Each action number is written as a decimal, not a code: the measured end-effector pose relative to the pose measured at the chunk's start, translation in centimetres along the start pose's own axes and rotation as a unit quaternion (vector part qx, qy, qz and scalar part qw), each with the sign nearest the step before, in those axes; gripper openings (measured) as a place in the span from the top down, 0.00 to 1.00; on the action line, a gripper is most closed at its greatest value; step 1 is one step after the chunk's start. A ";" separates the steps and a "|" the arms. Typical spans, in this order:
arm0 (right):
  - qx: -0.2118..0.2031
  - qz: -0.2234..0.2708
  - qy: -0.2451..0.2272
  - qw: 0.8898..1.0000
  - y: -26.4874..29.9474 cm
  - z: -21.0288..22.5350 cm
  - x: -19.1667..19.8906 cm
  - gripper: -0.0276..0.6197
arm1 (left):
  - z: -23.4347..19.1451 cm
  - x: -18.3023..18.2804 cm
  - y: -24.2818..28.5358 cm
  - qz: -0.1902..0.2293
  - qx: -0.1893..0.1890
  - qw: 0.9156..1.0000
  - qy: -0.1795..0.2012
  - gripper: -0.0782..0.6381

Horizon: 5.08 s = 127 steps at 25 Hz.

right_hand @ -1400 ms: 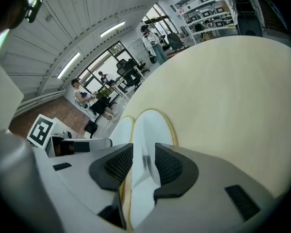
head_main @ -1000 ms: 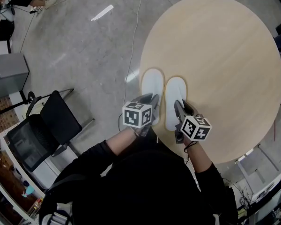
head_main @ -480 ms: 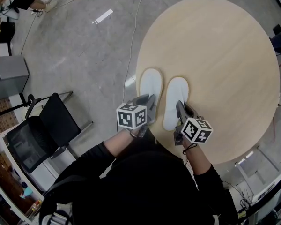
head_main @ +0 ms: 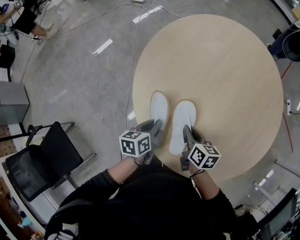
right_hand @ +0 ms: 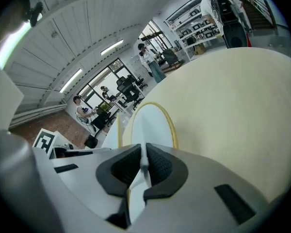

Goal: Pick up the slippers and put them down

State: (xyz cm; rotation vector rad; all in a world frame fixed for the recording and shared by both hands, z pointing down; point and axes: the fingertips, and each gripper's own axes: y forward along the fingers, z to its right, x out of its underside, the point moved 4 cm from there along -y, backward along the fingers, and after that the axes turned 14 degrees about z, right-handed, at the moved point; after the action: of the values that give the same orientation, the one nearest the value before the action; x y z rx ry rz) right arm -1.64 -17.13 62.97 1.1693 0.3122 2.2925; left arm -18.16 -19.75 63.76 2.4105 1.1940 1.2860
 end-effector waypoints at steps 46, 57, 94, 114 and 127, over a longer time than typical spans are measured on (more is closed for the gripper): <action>0.045 0.239 -0.021 0.970 -29.8 5.0 -8.9 0.91 | 26.8 4.8 -9.7 0.080 0.190 0.973 0.105 0.85; 0.036 0.341 -0.021 0.939 -34.0 -0.8 -16.1 0.91 | 31.8 -0.3 -11.3 0.105 0.280 0.945 0.132 0.85; 0.155 0.386 0.009 0.909 -36.0 7.6 -16.4 0.91 | 33.5 2.7 -2.2 0.035 0.326 0.938 0.114 0.85; 0.086 0.282 0.036 0.955 -41.4 33.0 -25.0 0.91 | 51.4 16.3 12.0 0.026 0.212 0.970 0.115 0.85; 0.108 0.242 0.028 0.964 -38.3 41.2 -27.6 0.91 | 52.7 19.3 21.1 -0.035 0.183 0.977 0.103 0.85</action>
State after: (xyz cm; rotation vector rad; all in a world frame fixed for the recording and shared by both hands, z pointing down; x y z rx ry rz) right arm 58.37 -2.57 52.25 1.4147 0.3320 2.7723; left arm 39.79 -8.83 53.30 2.4915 1.6917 1.4293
